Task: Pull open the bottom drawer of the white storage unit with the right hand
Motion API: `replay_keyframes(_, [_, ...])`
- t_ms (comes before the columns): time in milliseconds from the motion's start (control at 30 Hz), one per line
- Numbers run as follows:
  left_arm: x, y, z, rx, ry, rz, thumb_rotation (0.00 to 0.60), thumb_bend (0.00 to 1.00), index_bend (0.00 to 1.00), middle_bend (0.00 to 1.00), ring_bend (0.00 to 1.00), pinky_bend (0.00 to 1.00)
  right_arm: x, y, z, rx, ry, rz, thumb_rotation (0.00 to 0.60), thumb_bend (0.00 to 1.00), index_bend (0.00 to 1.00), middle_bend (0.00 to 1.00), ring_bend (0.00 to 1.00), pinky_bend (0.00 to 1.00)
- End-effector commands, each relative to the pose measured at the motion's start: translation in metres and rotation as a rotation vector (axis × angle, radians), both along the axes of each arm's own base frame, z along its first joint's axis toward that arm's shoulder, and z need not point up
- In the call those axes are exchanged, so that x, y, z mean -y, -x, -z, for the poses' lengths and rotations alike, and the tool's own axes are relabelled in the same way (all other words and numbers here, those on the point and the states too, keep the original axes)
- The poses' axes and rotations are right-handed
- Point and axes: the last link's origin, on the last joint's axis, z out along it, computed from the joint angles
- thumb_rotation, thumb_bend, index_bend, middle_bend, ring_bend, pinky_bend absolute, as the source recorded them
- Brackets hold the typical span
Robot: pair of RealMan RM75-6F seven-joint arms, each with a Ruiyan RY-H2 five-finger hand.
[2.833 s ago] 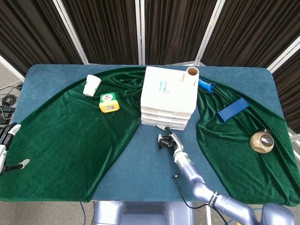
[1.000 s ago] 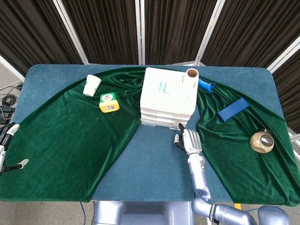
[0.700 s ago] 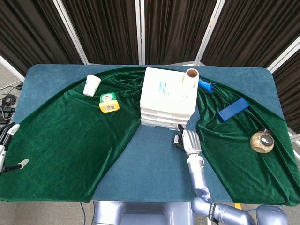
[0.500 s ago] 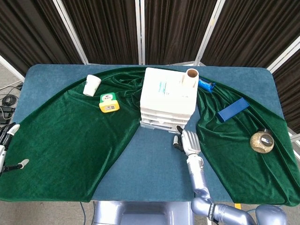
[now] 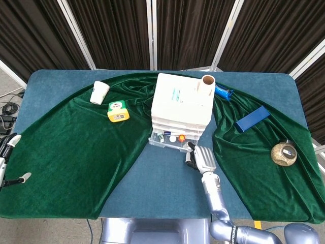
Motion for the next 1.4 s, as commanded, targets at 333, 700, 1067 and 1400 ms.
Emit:
replay_keyframes(333, [0.002,-0.002,-0.001,-0.004,-0.005,0.007,0.600,0.05,0.00,0.00,0.00,0.00,-0.025,0.013,-0.010,-0.063,-0.056,0.033,0.600,0.61,0.45,0.90,0.92,0.77])
replay_keyframes(700, [0.002,-0.002,-0.001,-0.006,-0.005,0.006,0.600,0.05,0.00,0.00,0.00,0.00,-0.022,0.012,-0.019,-0.028,-0.005,0.013,0.600,0.60,0.17,0.85,0.88,0.73])
replay_keyframes(1067, [0.002,-0.001,-0.001,-0.019,-0.018,0.000,0.600,0.05,0.00,0.00,0.00,0.00,-0.042,0.026,-0.075,-0.101,0.142,-0.056,0.600,0.54,0.16,0.59,0.66,0.48])
replay_keyframes(1400, [0.001,0.000,0.013,-0.097,-0.015,-0.010,0.600,0.05,0.00,0.00,0.00,0.00,-0.077,0.086,-0.175,-0.218,0.298,-0.051,0.600,0.33,0.07,0.04,0.05,0.01])
